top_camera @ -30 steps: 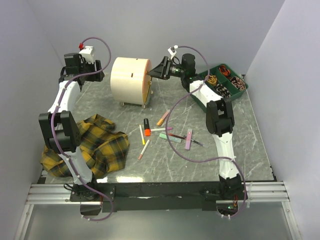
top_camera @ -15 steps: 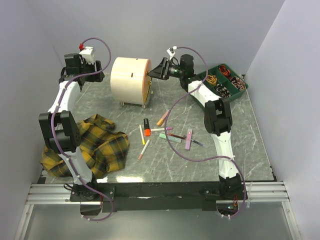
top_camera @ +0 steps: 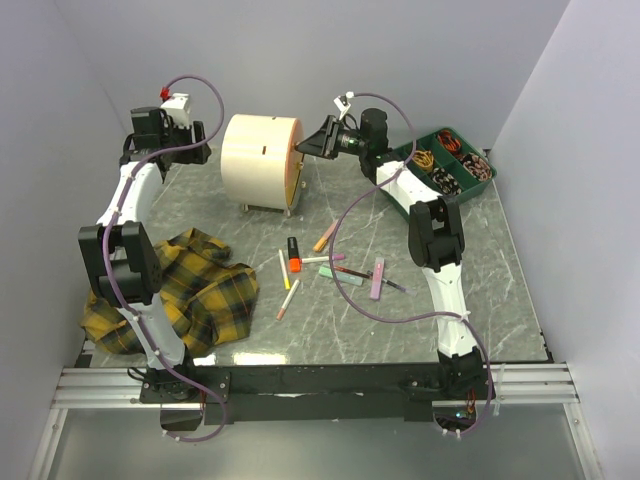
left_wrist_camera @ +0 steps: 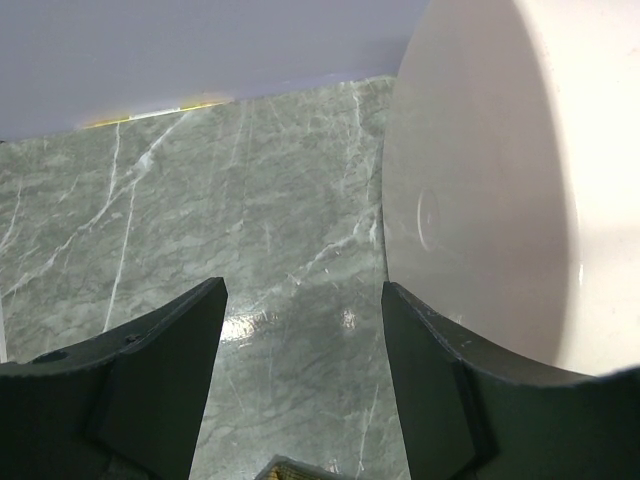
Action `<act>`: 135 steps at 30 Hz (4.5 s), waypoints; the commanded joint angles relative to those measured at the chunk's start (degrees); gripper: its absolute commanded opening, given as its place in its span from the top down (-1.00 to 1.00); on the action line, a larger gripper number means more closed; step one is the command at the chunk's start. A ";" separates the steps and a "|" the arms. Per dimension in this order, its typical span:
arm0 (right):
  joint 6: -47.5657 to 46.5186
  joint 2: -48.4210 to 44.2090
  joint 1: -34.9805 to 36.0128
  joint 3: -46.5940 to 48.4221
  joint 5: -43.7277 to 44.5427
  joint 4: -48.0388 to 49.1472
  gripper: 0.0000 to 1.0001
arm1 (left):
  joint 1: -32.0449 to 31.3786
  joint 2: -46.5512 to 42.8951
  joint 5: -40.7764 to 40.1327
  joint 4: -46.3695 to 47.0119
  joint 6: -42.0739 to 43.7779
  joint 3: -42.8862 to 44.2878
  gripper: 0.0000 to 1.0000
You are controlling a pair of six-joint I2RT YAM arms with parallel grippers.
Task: Sort the stationery into containers
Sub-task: Open the drawer in the storage box, then pick up the pen from the center of the board.
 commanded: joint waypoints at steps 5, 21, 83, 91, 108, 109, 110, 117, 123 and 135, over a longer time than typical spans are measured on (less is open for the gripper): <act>-1.28 -5.33 -2.02 -4.18 -1.48 2.51 0.51 | -0.18 -2.01 0.24 1.62 0.21 -0.62 -0.40; -2.60 -14.03 -6.76 -14.91 -3.41 2.24 0.54 | -0.18 -1.57 0.07 2.67 -0.32 -0.36 -0.40; -25.25 -41.01 -15.20 -41.00 0.18 -17.32 -1.00 | 0.18 -24.74 3.49 -4.71 0.22 -13.70 -0.96; -47.92 -54.97 -12.22 -56.91 11.67 -25.61 -1.00 | -10.19 -38.48 1.47 -7.95 -12.79 -34.10 -0.99; -36.04 -66.51 -3.96 -70.52 35.93 -39.08 -1.00 | -11.08 -35.41 1.83 -7.52 -15.79 -37.71 -0.99; -33.13 -66.86 -3.95 -71.76 38.14 -37.85 -1.00 | -11.08 -35.67 1.48 -7.52 -15.88 -37.89 -0.99; -31.10 -66.77 -3.87 -72.65 39.99 -37.92 -1.00 | -11.16 -36.11 1.47 -7.61 -15.88 -37.98 -0.99; -26.16 -60.98 -5.10 -72.66 39.92 -38.45 -0.46 | -10.81 -36.46 0.07 -7.70 -15.87 -38.68 -0.99; -21.76 -56.42 -3.78 -71.52 39.21 -35.46 -0.32 | -9.85 -36.64 -0.02 -7.70 -15.70 -39.74 -0.99; -20.35 -47.27 -2.02 -67.74 42.55 -35.37 -0.22 | -7.47 -36.38 0.51 -6.99 -17.11 -41.23 -0.99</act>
